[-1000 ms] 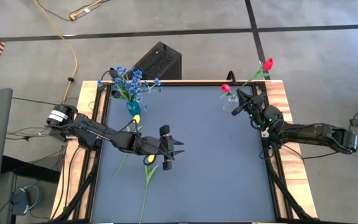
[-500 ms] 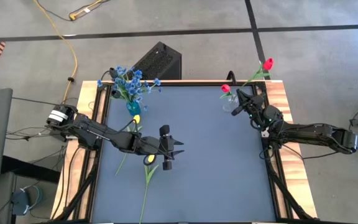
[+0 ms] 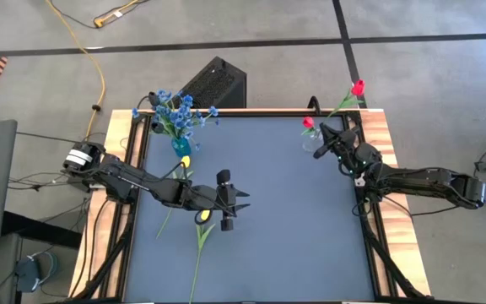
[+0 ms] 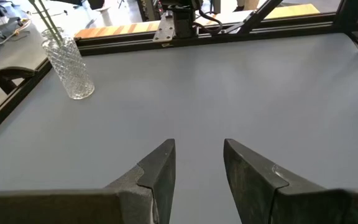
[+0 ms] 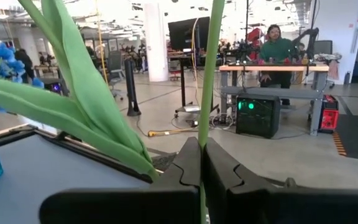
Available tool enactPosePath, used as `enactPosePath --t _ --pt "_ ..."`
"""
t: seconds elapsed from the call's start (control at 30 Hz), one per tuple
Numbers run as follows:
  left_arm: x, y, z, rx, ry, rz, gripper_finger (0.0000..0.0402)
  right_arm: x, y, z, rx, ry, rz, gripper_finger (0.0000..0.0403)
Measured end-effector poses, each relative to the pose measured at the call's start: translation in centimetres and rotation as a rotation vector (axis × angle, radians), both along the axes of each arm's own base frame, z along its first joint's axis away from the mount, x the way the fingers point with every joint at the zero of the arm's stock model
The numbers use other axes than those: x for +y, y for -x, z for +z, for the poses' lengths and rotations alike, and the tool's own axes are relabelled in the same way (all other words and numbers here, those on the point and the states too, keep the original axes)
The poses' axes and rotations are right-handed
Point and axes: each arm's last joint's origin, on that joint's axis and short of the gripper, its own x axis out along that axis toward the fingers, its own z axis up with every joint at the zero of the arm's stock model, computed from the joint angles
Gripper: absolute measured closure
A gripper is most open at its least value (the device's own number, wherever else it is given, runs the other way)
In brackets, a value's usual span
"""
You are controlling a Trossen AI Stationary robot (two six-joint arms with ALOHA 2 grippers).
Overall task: Sort flowers into vase by color
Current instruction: Put the red tulip into the transparent vase, then put the bottom yellow tulip into the transparent vase
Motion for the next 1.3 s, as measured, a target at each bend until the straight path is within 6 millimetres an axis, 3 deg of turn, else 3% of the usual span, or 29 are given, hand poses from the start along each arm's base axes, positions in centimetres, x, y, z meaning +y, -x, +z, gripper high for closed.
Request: enactPosePath --t 0.6,0.73,1.03,1.3 --pt "0.0 0.0 0.0 -0.001 0.008 0.003 0.0277 0.0 -0.1 -0.3 0.030 -0.010 0.025 0.0293" --pt "0.0 0.0 0.0 -0.001 0.009 0.004 0.0277 -0.2 -0.6 -0.1 0.103 -0.081 0.027 0.0281" --pt "0.0 0.0 0.0 0.000 0.015 -0.010 0.0277 -0.4 -1.6 3.1 0.354 -0.276 0.035 0.0273" --pt "-0.1 0.0 0.0 0.002 0.008 -0.018 0.0277 0.2 -1.0 6.4 0.483 -0.433 0.080 0.0273"
